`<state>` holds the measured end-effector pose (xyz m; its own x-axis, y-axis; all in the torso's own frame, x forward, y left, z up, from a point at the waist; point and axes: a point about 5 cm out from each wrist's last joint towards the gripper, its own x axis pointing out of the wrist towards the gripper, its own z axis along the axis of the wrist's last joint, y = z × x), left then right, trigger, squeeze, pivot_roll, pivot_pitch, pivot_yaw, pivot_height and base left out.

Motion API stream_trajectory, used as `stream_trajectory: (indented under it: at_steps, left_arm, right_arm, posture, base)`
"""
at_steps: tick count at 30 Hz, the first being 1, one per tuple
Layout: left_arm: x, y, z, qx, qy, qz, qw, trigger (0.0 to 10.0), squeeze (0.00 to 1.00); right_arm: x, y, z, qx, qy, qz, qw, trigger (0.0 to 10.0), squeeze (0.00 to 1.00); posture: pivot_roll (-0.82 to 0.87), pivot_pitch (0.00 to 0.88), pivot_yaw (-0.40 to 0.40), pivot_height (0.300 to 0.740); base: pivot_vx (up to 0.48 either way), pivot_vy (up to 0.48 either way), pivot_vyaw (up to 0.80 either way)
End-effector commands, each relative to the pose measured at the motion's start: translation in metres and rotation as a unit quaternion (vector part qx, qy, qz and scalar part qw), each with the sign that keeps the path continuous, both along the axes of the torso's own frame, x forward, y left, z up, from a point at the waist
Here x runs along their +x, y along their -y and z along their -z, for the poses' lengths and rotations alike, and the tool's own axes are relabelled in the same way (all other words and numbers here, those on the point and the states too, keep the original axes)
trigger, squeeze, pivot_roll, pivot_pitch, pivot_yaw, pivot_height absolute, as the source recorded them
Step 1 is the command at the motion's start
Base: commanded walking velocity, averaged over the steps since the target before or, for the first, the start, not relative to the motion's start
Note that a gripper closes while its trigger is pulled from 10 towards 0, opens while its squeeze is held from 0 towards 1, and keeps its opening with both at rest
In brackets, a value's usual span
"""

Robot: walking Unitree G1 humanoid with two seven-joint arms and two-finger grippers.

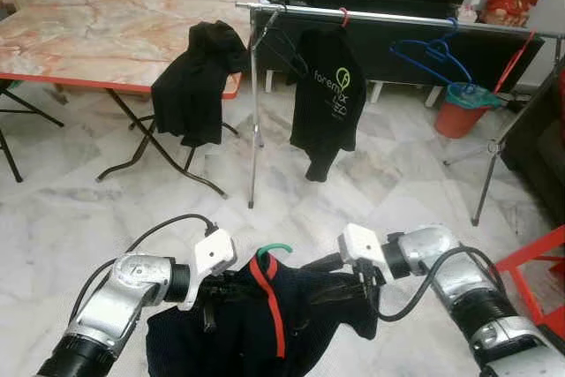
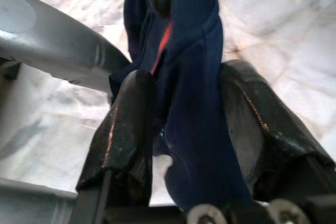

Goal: Hang hanger

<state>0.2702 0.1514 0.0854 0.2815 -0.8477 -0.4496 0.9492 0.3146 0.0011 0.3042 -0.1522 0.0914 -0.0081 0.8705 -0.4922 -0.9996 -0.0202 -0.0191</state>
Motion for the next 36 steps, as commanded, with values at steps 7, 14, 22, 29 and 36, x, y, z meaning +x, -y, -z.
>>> stream_trajectory:
  at_steps: [7, 14, 22, 29, 36]
  left_arm:
    - [0.014, -0.011, -0.005, 0.006, 0.047, -0.059, 0.997, 0.0, 0.0]
    - [0.029, -0.024, 0.003, 0.03, 0.105, -0.183, 0.977, 1.4, 0.0]
    - [0.04, -0.045, 0.015, 0.028, 0.131, -0.394, 0.909, 10.0, 0.0]
    - [0.041, -0.053, 0.015, 0.005, 0.157, -0.491, 0.857, 10.0, 0.0]
    - [0.034, -0.056, 0.02, -0.03, 0.157, -0.559, 0.814, 10.0, 0.0]
  right_arm:
    - [0.007, 0.02, -0.01, -0.019, 0.035, 0.039, 0.998, 10.0, 1.0]
    - [0.025, 0.04, -0.016, 0.03, 0.116, 0.235, 0.965, 10.0, 0.0]
    - [0.016, 0.097, 0.023, 0.035, 0.124, 0.596, 0.793, 10.0, 0.0]
    - [-0.018, 0.124, 0.063, -0.02, 0.096, 0.719, 0.688, 10.0, 0.0]
    - [-0.059, 0.134, 0.103, -0.045, 0.02, 0.81, 0.584, 10.0, 0.0]
  posture:
    - [-0.03, 0.0, -0.087, 0.74]
    - [-0.03, 0.0, -0.088, 0.74]
    - [-0.06, 0.0, -0.07, 0.74]
    - [-0.07, 0.0, -0.067, 0.74]
    - [-0.07, 0.0, -0.063, 0.74]
  base:
    - [0.0, 0.0, 0.0]
    - [0.0, 0.0, 0.0]
    - [0.0, 0.0, 0.0]
    - [0.0, 0.0, 0.0]
    - [0.0, 0.0, 0.0]
